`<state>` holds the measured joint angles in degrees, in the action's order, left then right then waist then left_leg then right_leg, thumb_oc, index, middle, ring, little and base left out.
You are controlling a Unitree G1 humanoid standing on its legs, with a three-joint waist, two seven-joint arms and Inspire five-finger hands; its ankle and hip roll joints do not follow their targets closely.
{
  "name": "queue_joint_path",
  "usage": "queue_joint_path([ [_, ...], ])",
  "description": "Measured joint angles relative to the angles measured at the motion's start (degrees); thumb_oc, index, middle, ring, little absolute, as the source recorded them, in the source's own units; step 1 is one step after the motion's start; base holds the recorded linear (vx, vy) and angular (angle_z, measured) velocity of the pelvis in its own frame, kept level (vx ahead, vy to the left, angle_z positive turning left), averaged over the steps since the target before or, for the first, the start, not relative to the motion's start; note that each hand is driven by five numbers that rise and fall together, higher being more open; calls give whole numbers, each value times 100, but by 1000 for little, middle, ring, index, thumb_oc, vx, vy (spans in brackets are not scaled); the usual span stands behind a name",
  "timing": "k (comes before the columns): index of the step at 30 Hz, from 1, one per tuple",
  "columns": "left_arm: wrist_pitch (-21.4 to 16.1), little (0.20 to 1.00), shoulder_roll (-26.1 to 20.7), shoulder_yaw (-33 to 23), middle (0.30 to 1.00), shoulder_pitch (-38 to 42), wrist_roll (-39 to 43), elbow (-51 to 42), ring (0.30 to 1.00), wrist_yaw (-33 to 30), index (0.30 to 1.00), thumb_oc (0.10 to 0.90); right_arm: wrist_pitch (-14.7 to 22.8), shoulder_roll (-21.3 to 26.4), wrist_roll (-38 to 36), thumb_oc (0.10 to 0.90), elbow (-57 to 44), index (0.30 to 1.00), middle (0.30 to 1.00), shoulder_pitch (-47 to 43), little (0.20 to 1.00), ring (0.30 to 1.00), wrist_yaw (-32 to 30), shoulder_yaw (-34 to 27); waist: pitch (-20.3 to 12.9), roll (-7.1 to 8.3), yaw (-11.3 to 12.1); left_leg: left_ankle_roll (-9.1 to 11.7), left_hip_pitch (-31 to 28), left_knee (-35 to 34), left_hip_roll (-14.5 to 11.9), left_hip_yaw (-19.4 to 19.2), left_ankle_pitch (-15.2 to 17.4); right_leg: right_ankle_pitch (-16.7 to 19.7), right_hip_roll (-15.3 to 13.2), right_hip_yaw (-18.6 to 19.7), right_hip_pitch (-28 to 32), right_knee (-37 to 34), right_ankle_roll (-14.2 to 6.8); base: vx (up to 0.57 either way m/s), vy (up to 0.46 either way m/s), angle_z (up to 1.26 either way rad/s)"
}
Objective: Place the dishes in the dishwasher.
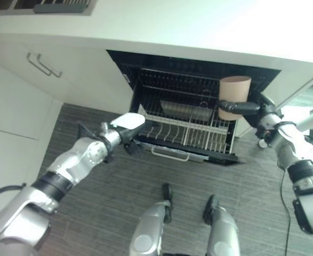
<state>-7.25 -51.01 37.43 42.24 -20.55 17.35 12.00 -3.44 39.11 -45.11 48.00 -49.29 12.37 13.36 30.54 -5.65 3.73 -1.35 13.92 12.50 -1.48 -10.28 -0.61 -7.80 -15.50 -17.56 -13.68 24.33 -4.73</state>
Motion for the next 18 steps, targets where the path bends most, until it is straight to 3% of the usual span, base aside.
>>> queue_joint_path([
  [18, 306, 900, -1, 136, 900, 291, 8, -214, 900, -1, 900, 800, 61, -358, -4, 413, 457, 319, 319, -67, 319, 319, -617, 40, 16, -5, 51, -18, 555, -6, 47, 93, -194, 18, -55, 16, -598, 184, 21, -40, 8, 3],
])
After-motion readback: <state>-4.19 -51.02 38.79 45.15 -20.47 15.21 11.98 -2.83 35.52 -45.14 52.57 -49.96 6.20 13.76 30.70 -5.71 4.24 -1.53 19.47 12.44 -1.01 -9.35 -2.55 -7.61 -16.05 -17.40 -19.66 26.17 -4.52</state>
